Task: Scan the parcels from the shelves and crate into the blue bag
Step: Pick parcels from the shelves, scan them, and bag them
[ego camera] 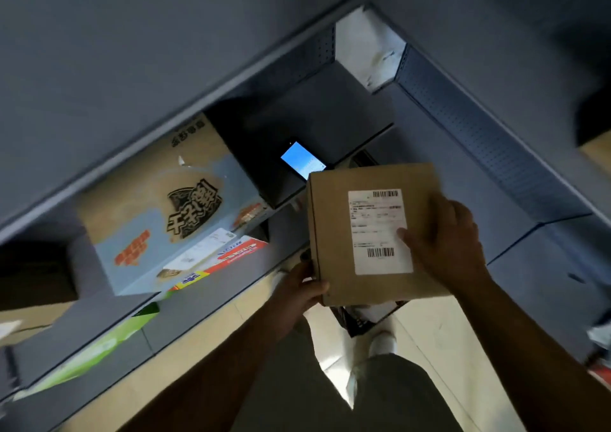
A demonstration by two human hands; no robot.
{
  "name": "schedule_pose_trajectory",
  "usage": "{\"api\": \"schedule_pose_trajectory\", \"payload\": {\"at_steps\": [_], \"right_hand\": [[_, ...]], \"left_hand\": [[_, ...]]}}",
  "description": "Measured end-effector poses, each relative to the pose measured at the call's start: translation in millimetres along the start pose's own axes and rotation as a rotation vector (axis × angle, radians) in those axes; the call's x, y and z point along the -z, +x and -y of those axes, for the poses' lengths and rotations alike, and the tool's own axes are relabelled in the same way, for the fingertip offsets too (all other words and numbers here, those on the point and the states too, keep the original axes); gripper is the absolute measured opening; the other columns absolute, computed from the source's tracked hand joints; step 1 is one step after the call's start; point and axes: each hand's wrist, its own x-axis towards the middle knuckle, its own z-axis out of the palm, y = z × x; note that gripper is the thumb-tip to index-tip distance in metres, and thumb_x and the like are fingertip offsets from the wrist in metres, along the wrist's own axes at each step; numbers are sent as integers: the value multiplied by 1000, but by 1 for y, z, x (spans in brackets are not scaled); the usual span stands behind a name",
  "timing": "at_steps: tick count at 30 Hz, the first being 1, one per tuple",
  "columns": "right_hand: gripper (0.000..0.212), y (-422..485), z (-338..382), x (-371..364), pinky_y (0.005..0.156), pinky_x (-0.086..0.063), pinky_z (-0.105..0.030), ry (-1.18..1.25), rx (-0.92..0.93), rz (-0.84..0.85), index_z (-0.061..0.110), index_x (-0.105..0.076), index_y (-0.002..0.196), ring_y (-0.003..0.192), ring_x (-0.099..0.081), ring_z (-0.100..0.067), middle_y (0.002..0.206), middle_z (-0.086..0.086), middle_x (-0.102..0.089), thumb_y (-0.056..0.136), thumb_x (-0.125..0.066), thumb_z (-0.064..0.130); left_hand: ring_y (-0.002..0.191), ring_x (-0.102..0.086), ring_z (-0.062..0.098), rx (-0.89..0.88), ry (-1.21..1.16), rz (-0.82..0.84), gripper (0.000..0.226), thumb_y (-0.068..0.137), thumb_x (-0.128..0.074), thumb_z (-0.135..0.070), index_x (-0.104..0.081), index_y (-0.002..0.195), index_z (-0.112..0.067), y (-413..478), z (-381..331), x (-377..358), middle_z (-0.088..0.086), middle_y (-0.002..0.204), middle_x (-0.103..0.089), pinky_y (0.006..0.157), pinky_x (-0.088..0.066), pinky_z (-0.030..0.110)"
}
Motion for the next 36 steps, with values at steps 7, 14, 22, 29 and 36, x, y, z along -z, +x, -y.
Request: {"api": "schedule_pose_trajectory", "payload": {"at_steps": [7, 14, 22, 29, 36], "right_hand": [[91, -71, -27, 69, 98, -46, -45, 402, 65, 114, 37, -11, 155, 126, -52, -32, 151, -4, -42, 84, -65, 60], [58, -118, -3, 125, 84, -50, -36, 668, 210, 241, 42, -40, 142, 111, -57, -8, 130, 13, -53, 88, -61, 47], [48, -187, 75, 173, 96, -50, -42, 844, 408, 313, 48, -57, 128, 105, -63, 2, 118, 25, -66, 81, -65, 51], [91, -287, 149, 166, 93, -51, -43, 848, 620, 392, 59, -54, 126, 106, -66, -2, 122, 23, -66, 41, -74, 86], [60, -425, 235, 127, 79, -47, -17, 882, 857, 471, 58, -57, 123, 103, -62, 11, 119, 31, -64, 69, -70, 35]], "left_hand": [[127, -62, 23, -94, -54, -108, 80, 74, -83, -47, -50, 143, -24, -90, -24, -47, 2, 141, -62, 110, -48, 51], [113, -69, 17, -315, -139, -414, 70, 81, -75, -40, -41, 140, -58, -202, -20, -84, -5, 124, -70, 90, -60, 39], [122, -65, 15, -540, -312, -575, 70, 76, -76, -47, -51, 140, -55, -316, -34, -88, -22, 143, -58, 103, -52, 52], [117, -67, 22, -783, -429, -902, 67, 62, -72, -52, -65, 128, -41, -415, 2, -51, -11, 137, -65, 93, -54, 47], [138, -52, 24, -875, -315, -1175, 76, 74, -66, -61, -49, 146, -43, -544, 77, 8, -13, 149, -54, 112, -40, 64]]}}
